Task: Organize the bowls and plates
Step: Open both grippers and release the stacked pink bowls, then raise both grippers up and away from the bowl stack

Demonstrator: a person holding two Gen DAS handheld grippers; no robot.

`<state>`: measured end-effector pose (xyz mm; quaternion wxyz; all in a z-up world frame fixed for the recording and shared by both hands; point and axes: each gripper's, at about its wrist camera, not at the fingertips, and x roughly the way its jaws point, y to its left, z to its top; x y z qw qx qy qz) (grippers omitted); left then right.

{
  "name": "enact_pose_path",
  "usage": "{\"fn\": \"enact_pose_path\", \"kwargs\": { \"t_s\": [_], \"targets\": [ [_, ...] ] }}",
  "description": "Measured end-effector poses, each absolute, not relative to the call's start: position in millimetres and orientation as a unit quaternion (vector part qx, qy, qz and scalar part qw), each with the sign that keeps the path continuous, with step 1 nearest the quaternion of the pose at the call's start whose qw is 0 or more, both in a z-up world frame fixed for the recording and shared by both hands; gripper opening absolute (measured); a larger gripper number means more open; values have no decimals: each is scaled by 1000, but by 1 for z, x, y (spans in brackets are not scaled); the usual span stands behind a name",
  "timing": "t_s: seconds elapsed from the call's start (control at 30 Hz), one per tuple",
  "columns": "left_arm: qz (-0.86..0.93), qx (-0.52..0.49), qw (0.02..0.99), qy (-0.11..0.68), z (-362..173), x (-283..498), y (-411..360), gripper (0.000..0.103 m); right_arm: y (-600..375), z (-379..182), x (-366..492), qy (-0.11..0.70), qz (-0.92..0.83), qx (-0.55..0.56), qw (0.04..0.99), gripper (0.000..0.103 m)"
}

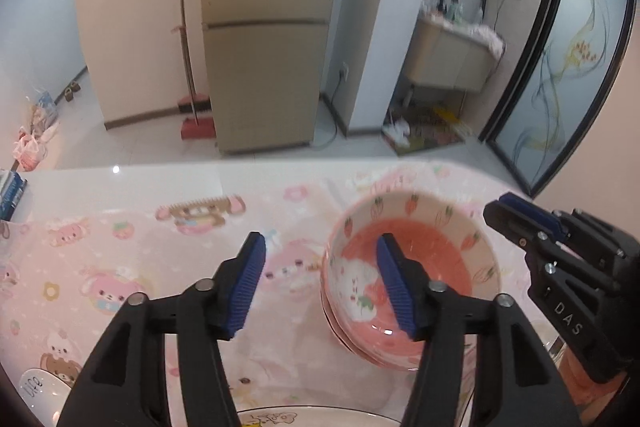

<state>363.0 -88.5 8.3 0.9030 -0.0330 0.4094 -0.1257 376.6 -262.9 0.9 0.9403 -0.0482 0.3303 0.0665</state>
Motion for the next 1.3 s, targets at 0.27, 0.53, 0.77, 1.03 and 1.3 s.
{"fn": "enact_pose_path", "kwargs": {
  "t_s": [0.27, 0.53, 0.77, 1.03, 1.3],
  "targets": [
    [-94, -12, 956, 278, 59, 330, -81, 81, -270, 37, 353, 267, 57, -27, 962, 16],
    [-74, -3, 985, 156, 99, 293, -73, 101, -269, 75, 316, 199, 55, -22, 978, 51],
    [-81, -8, 994, 73, 132, 256, -62, 102, -258, 112, 264, 102, 63, -20, 993, 90],
    [-82, -25, 996, 2, 178, 203, -30, 102, -247, 153, 206, 11, 61, -26, 998, 103],
    [-88, -52, 995, 7, 204, 165, -4, 102, -230, 184, 147, -53, 91, -17, 994, 103]
  ]
}}
